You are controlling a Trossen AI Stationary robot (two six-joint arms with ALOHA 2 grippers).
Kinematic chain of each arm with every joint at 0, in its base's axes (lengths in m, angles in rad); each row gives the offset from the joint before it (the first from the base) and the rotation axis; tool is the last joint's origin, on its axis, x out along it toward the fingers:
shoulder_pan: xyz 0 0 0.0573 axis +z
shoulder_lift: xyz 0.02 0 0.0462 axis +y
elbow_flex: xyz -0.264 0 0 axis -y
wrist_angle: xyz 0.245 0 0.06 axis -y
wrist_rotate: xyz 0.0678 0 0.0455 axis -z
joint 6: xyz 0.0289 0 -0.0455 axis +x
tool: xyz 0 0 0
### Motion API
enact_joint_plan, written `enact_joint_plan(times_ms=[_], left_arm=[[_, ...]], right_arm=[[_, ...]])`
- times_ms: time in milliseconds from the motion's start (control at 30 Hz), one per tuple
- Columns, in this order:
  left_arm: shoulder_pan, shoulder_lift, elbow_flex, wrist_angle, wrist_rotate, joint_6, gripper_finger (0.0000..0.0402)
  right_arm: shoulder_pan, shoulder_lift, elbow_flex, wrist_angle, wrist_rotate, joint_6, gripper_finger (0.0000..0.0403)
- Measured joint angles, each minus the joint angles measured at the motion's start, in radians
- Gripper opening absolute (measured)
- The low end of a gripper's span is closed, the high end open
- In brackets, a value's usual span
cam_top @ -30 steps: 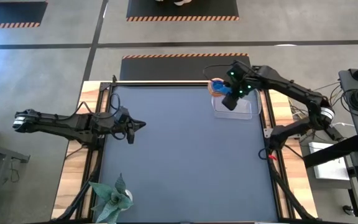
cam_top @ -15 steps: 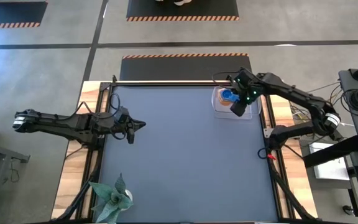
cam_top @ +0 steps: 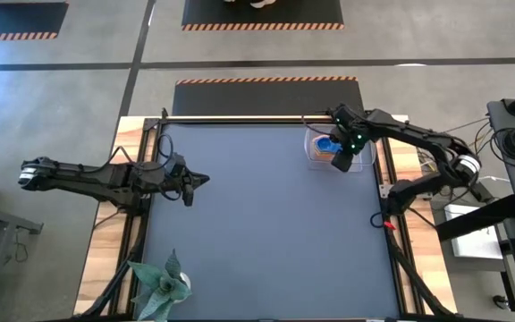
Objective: Nest measuring cups in basket
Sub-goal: Put the nested measuring cups into the transparent bin, then return to Home Position
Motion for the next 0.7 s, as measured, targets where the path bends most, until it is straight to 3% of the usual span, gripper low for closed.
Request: enact_joint_plan(times_ms=[233, 500, 700], left_arm=[[0.0, 0.0, 0.0, -0.004, 0.001, -0.018, 0.0], [0.0, 0.0, 0.0, -0.004, 0.0, -0.021, 0.0], [0.0, 0.0, -0.003, -0.004, -0.018, -0.021, 0.0]], right_arm=[[0.0, 0.092, -0.005, 0.015, 0.004, -0.018, 0.0126], [0.0, 0.102, -0.004, 0.011, 0.059, -0.016, 0.0237], [0.0, 0.028, 0.037, -0.02, 0.08, 0.003, 0.0255]])
